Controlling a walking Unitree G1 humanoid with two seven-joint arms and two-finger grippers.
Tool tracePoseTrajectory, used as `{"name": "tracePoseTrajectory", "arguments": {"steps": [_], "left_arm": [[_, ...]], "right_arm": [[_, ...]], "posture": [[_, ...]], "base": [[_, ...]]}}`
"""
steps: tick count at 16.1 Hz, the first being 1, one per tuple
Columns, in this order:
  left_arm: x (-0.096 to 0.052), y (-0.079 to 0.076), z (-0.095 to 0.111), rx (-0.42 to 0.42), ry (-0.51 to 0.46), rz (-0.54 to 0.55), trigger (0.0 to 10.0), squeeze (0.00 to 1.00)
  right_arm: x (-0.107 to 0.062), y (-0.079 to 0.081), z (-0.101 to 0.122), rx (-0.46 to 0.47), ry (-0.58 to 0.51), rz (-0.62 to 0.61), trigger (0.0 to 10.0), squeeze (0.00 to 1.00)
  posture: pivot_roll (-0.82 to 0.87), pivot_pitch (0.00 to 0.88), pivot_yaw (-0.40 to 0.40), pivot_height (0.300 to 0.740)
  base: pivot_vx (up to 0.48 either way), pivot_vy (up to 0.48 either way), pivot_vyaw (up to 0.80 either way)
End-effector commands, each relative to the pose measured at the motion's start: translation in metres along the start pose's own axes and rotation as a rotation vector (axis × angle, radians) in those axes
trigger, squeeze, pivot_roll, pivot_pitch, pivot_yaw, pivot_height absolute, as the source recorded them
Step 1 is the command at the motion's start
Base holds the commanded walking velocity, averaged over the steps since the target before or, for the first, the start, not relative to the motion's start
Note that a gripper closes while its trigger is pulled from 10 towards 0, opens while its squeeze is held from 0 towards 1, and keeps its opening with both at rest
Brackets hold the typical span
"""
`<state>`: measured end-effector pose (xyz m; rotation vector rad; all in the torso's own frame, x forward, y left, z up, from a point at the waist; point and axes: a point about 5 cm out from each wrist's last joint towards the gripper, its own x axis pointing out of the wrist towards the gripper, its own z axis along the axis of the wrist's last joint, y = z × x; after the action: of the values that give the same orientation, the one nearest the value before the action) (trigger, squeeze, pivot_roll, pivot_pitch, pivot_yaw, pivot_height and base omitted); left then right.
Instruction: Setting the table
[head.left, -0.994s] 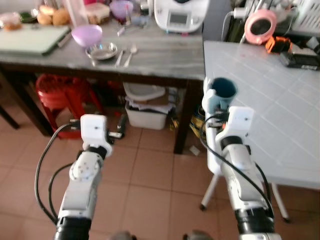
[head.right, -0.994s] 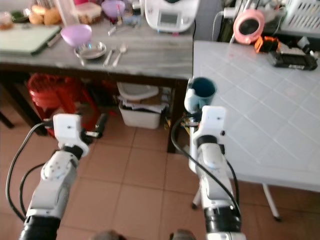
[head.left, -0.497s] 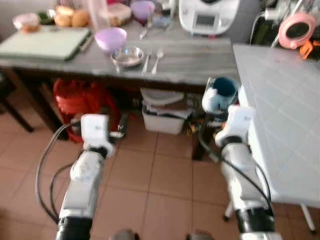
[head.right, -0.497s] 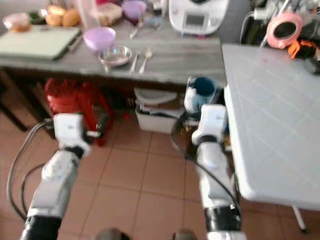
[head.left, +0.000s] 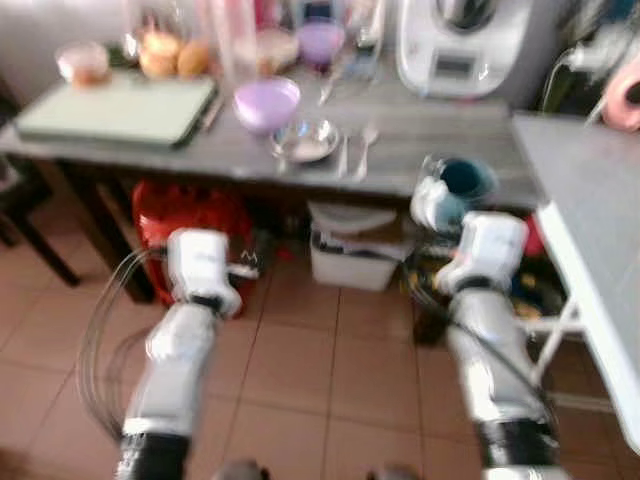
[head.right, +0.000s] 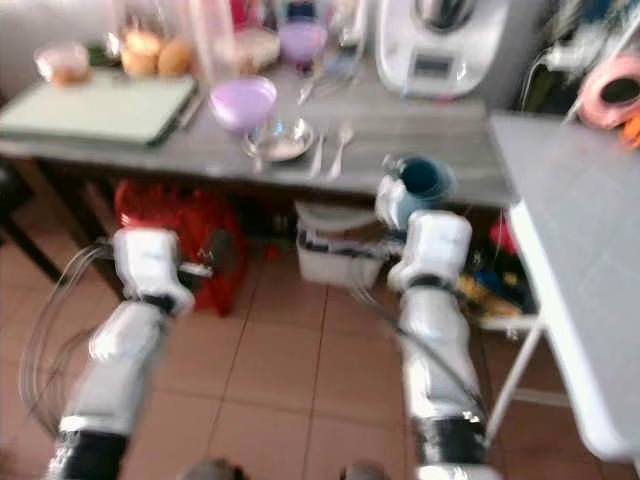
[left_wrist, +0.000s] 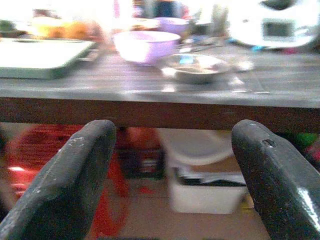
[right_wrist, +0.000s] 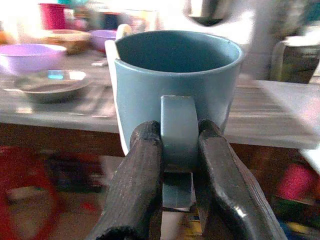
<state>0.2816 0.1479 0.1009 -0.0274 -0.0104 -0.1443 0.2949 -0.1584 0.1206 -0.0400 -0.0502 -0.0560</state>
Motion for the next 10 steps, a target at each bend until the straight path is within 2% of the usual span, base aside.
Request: {"name": "tracePoseTrajectory", "arguments": {"steps": [1,3,9,10], "left_arm": [[0.0028,-0.0102,0.0025,-0.008,-0.014,-0.025,10.0,0.0],[0.0029,-0.0108,0.0029,-0.003,-0.02,-0.028,10.0,0.0],[-0.0007,-0.0162,0.0074,-0.028,-0.058,-0.085,10.0,0.0],[-0.0014,-0.0169,0.0075,-0.031,-0.062,-0.089,10.0,0.0]], "right_arm": [[0.0009,-0.0128,0.0066,-0.023,-0.031,-0.034,10.0,0.0],[0.0009,-0.0127,0.0065,-0.028,-0.032,-0.033,10.0,0.0],[0.0001,-0.0132,0.0061,-0.03,-0.032,-0.039,10.0,0.0],[-0.0003,-0.0134,0.0059,-0.032,-0.032,-0.038,10.0,0.0]], "posture": [[-0.03,0.0,0.015,0.74],[-0.03,0.0,0.016,0.74],[-0.03,0.0,0.014,0.74],[-0.03,0.0,0.015,0.74]], "base": [[0.262,0.401,0.0],[0.262,0.403,0.0],[0.0,0.0,0.0],[0.277,0.0,0.0]]}}
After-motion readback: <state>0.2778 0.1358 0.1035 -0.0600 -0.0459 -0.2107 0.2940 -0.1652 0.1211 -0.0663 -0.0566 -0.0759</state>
